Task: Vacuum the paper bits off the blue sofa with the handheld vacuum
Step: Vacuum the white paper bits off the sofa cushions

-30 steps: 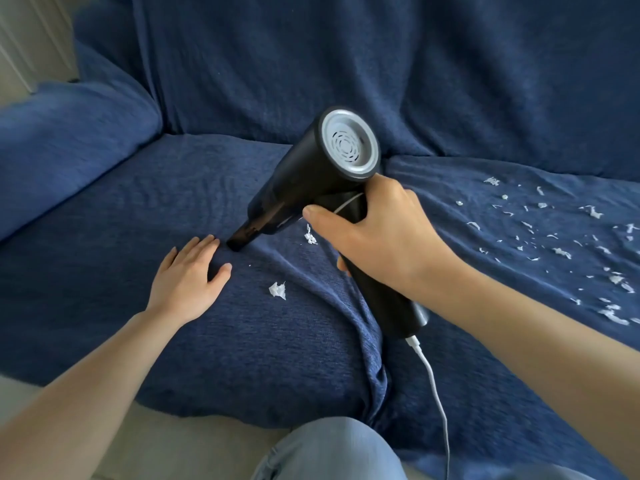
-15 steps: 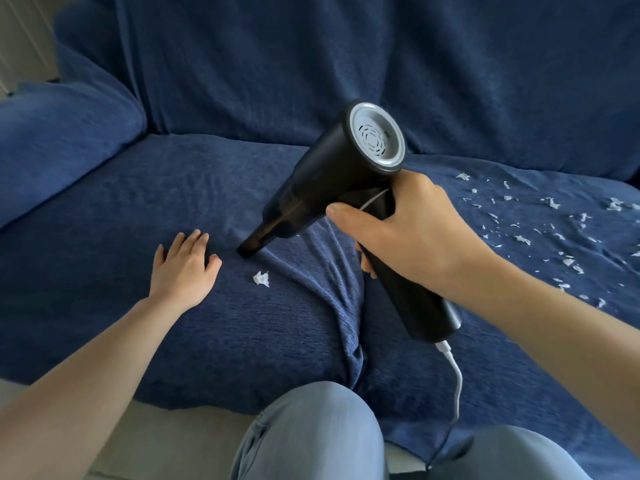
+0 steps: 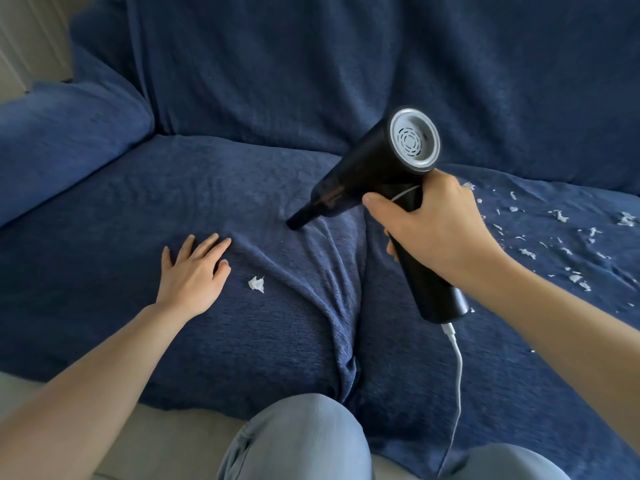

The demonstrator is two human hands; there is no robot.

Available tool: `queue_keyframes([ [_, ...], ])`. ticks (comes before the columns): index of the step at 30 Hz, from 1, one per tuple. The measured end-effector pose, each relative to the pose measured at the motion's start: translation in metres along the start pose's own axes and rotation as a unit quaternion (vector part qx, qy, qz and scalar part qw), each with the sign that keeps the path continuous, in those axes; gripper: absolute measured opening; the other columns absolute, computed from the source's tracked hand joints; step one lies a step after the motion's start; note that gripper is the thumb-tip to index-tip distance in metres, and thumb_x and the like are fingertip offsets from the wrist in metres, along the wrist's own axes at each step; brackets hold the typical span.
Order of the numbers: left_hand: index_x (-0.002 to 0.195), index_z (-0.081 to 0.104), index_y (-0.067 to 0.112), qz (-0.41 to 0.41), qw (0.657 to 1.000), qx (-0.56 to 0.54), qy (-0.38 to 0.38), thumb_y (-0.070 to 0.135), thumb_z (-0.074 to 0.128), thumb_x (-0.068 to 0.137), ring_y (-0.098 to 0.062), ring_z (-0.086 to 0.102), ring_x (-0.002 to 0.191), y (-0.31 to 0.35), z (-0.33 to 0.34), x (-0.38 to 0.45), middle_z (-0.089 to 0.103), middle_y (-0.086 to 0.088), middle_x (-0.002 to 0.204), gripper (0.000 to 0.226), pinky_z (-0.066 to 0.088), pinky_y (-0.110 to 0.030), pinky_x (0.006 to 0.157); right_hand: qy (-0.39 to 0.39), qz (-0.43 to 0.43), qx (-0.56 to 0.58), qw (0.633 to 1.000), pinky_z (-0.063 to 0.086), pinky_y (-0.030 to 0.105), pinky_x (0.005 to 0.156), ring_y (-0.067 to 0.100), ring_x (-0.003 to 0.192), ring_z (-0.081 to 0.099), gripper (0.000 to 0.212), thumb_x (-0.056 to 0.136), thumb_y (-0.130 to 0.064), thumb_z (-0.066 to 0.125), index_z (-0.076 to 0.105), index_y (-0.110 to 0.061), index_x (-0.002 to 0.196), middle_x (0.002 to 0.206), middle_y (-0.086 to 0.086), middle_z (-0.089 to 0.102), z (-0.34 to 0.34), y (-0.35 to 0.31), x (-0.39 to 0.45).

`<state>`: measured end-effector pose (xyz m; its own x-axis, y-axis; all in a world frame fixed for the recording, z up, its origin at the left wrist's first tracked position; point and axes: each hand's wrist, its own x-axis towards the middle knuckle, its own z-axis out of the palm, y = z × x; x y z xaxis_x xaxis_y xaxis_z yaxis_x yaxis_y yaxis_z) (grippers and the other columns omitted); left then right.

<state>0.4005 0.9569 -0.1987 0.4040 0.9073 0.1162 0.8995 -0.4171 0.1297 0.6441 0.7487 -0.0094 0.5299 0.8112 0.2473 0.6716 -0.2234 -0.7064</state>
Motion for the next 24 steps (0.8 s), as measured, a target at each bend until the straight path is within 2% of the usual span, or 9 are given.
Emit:
queue_keyframes([
  [3, 0.150, 0.025, 0.035, -0.001, 1.000, 0.005, -0.002, 0.036, 0.025, 0.100, -0.023, 0.008, 0.148, 0.000, 0.000, 0.001, 0.018, 0.012, 0.159, 0.049, 0.004, -0.056, 0.117, -0.025, -0.008, 0.020, 0.999, 0.055, 0.018, 0.061, 0.010, 0.048, 0.067, 0.023, 0.087, -0.038, 0.068, 0.058, -0.020, 0.079, 0.056, -0.003, 0.067, 0.001, -0.003, 0.000],
  [5, 0.149, 0.025, 0.035, -0.002, 1.000, 0.006, -0.003, 0.036, 0.025, 0.100, -0.023, 0.008, 0.148, 0.001, 0.000, 0.002, 0.019, 0.012, 0.159, 0.049, 0.004, -0.056, 0.117, -0.035, -0.020, 0.014, 0.999, 0.044, 0.006, 0.050, 0.005, 0.043, 0.064, 0.024, 0.087, -0.038, 0.068, 0.057, -0.019, 0.076, 0.047, -0.006, 0.064, -0.001, -0.004, -0.007],
  [6, 0.149, 0.025, 0.035, -0.003, 1.000, 0.007, -0.003, 0.036, 0.024, 0.100, -0.023, 0.008, 0.148, 0.002, 0.000, 0.001, 0.019, 0.011, 0.159, 0.049, 0.004, -0.056, 0.117, -0.038, -0.022, 0.007, 0.999, 0.042, 0.004, 0.049, 0.003, 0.043, 0.064, 0.025, 0.086, -0.039, 0.067, 0.056, -0.019, 0.075, 0.046, -0.010, 0.064, -0.003, -0.004, -0.011],
  [8, 0.150, 0.024, 0.035, -0.006, 1.000, 0.008, -0.003, 0.036, 0.024, 0.100, -0.023, 0.008, 0.148, 0.003, 0.000, 0.000, 0.019, 0.010, 0.159, 0.049, 0.005, -0.055, 0.117, -0.039, -0.018, 0.003, 0.999, 0.042, 0.005, 0.047, 0.002, 0.043, 0.063, 0.026, 0.086, -0.039, 0.067, 0.056, -0.019, 0.073, 0.048, -0.015, 0.065, -0.008, -0.003, -0.018],
  [12, 0.151, 0.022, 0.032, 0.000, 1.000, 0.009, -0.011, 0.035, 0.023, 0.100, -0.023, 0.008, 0.148, 0.005, -0.001, -0.001, 0.018, 0.007, 0.159, 0.051, 0.006, -0.054, 0.118, -0.029, -0.006, 0.005, 1.000, 0.053, 0.022, 0.060, 0.007, 0.046, 0.066, 0.025, 0.084, -0.040, 0.066, 0.058, -0.018, 0.076, 0.052, -0.001, 0.067, -0.017, -0.001, -0.032],
  [18, 0.151, 0.022, 0.031, 0.007, 1.000, 0.002, -0.015, 0.035, 0.023, 0.101, -0.026, 0.009, 0.148, 0.010, -0.002, -0.009, 0.018, 0.006, 0.160, 0.050, 0.007, -0.055, 0.117, -0.073, -0.028, 0.060, 0.995, 0.052, 0.026, 0.063, 0.012, 0.046, 0.067, 0.026, 0.084, -0.037, 0.066, 0.058, -0.014, 0.075, 0.053, 0.005, 0.069, -0.028, -0.011, -0.057],
  [24, 0.152, 0.018, 0.032, 0.010, 1.000, -0.004, -0.030, 0.038, 0.023, 0.102, -0.027, 0.005, 0.148, 0.015, -0.005, -0.017, 0.014, 0.006, 0.161, 0.051, 0.005, -0.054, 0.118, -0.100, -0.028, 0.055, 0.993, 0.053, 0.022, 0.051, 0.014, 0.045, 0.068, 0.025, 0.081, -0.038, 0.067, 0.058, -0.015, 0.077, 0.056, 0.001, 0.068, -0.031, -0.013, -0.066],
])
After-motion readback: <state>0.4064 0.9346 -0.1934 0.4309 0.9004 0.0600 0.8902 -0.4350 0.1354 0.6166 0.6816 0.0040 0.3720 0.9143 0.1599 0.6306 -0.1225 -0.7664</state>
